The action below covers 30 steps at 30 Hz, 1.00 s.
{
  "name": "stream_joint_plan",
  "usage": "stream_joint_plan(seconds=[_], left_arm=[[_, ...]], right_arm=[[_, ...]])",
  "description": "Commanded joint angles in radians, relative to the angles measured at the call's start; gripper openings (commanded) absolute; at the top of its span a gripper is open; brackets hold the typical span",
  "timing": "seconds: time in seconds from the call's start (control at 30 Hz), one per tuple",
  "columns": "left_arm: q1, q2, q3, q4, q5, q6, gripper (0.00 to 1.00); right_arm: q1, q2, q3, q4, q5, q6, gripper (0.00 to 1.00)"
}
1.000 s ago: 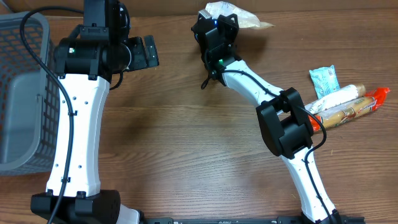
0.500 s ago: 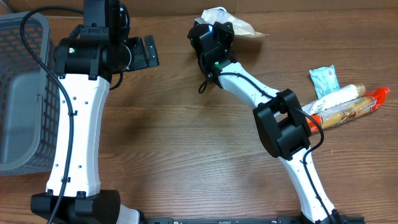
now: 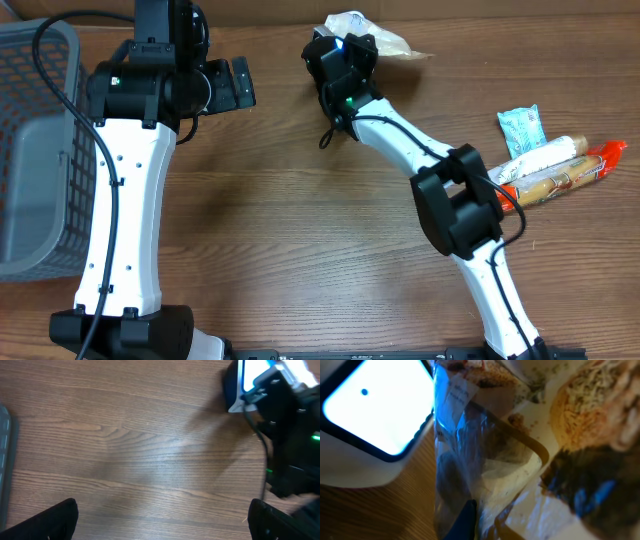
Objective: Scan the item barcode
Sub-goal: 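Hold the snack bag barcode against the white scanner with the right gripper, then carry the snack bag to the right edge pile and release it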
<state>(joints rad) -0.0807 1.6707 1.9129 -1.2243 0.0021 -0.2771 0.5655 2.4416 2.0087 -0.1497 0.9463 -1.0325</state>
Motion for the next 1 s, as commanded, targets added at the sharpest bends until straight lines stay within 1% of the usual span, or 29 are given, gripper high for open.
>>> stream_joint_plan(seconds=[0.0,0.07,0.1,0.23,0.3,0.37,0.43,0.5,0.6,0.63,0.7,0.77,0.83,0.9,0.97], left_arm=[[-0.005,-0.004,-0.004,0.002,-0.012,0.019,1.00],[-0.005,-0.004,-0.004,0.002,-0.012,0.019,1.00],[-0.005,-0.004,-0.004,0.002,-0.012,0.019,1.00],[-0.005,-0.004,-0.004,0.002,-0.012,0.019,1.00],[-0.005,-0.004,-0.004,0.002,-0.012,0.019,1.00],[-0.005,-0.004,-0.004,0.002,-0.012,0.019,0.99],[-0.005,-0.004,-0.004,0.002,-0.012,0.019,1.00],[-0.005,-0.004,-0.004,0.002,-0.012,0.019,1.00],[-0.005,-0.004,-0.004,0.002,-0.012,0.019,1.00],[-0.005,-0.004,-0.004,0.002,-0.012,0.019,1.00],[-0.005,-0.004,-0.004,0.002,-0.012,0.019,1.00],[-0.005,-0.004,-0.004,0.002,-0.012,0.019,1.00],[-0.005,-0.004,-0.004,0.002,-0.012,0.019,1.00],[-0.005,-0.004,-0.004,0.002,-0.012,0.019,1.00],[-0.005,-0.004,-0.004,0.002,-0.012,0.019,1.00]], right_arm=[[0.008,-0.257,0.011,-0.060,0.000,0.124,0.04],[0.011,-0.351,0.011,-0.154,-0.027,0.212,0.04],[0.012,-0.398,0.011,-0.202,-0.043,0.283,0.04],[0.005,-0.621,0.012,-0.475,-0.221,0.729,0.04],[-0.026,-0.741,0.012,-0.614,-0.352,0.988,0.04],[-0.085,-0.850,0.012,-0.742,-0.494,1.203,0.04],[-0.178,-0.938,0.012,-0.860,-0.642,1.347,0.04],[-0.283,-0.996,0.012,-0.960,-0.775,1.418,0.04],[-0.459,-1.039,0.012,-1.085,-0.990,1.429,0.04],[-0.565,-1.040,0.012,-1.157,-1.064,1.429,0.04],[-0.655,-1.029,0.000,-1.201,-1.098,1.429,0.04],[-0.742,-1.016,-0.045,-1.202,-1.144,1.430,0.04],[-0.800,-1.009,-0.109,-1.164,-1.200,1.430,0.04],[-0.854,-1.009,-0.209,-1.088,-1.262,1.436,0.04],[-0.908,-1.009,-0.325,-0.998,-1.306,1.476,0.04]])
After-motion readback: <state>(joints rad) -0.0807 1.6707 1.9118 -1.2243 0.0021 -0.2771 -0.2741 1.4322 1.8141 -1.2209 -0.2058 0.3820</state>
